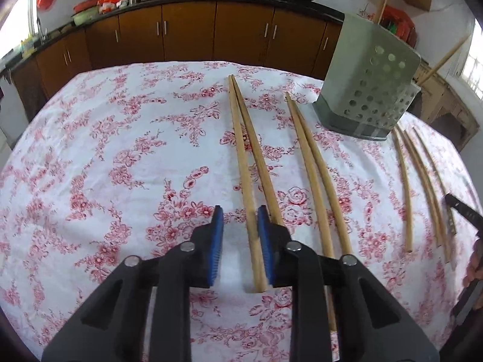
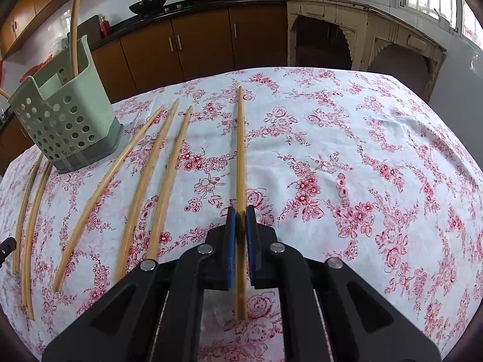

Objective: Organize utensils
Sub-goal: 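Close the right tool on another chopstick while the left tool grasps one too, then raise the chopstick with the right tool over the green holder while the left tool carries its own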

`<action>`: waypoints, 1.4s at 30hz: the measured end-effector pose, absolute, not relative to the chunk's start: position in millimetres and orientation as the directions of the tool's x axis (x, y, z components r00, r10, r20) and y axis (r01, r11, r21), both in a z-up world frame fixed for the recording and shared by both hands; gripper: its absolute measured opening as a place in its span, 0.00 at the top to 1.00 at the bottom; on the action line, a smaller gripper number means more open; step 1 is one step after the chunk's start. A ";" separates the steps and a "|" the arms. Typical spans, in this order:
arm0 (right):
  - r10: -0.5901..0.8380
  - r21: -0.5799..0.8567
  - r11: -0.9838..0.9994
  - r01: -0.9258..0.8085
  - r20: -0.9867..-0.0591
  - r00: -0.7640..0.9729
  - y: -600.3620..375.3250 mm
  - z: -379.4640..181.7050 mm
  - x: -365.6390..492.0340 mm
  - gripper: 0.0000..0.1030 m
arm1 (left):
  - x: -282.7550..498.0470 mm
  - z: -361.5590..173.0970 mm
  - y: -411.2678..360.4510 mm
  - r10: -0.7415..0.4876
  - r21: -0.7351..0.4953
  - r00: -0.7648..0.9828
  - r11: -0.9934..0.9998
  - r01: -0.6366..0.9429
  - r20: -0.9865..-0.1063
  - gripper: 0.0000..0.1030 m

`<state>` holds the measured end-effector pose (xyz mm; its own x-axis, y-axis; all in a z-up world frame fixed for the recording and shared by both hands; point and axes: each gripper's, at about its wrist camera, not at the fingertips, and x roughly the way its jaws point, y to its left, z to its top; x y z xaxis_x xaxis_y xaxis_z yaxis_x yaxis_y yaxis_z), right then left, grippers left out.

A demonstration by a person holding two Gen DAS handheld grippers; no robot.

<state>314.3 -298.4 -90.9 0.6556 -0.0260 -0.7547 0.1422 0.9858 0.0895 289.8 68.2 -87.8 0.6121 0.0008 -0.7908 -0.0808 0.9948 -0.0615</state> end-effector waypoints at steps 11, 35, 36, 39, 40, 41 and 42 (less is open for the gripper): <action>-0.034 0.114 0.977 0.180 -0.751 0.660 -310.6 -92.7 306.6 0.93 | 293.5 -86.7 111.5 -0.043 -0.142 0.612 0.983 -0.115 -0.790 0.91; -0.009 0.123 0.981 0.149 -0.741 0.672 -312.7 -89.2 274.9 0.93 | 270.5 -85.0 102.2 0.012 -0.058 0.610 0.994 -0.094 -0.792 0.92; -0.008 0.125 0.981 0.146 -0.733 0.680 -312.7 -86.8 272.5 0.93 | 269.0 -84.6 103.0 0.009 -0.059 0.608 0.994 -0.091 -0.794 0.92; -0.011 0.131 0.981 0.142 -0.697 0.717 -314.8 -74.8 262.8 0.93 | 264.1 -79.4 104.5 0.005 -0.066 0.614 0.994 -0.092 -0.789 0.92; -0.012 0.133 0.981 0.141 -0.682 0.731 -316.4 -69.5 259.8 0.93 | 261.4 -76.3 104.9 0.003 -0.068 0.620 0.994 -0.091 -0.785 0.92; -0.013 0.137 0.981 0.140 -0.670 0.743 -318.4 -64.7 257.8 0.93 | 260.2 -73.7 104.7 0.004 -0.066 0.626 0.994 -0.090 -0.780 0.92; -0.013 0.139 0.981 0.139 -0.657 0.754 -320.3 -59.8 255.8 0.93 | 258.1 -69.1 104.9 0.008 -0.062 0.636 0.994 -0.088 -0.772 0.92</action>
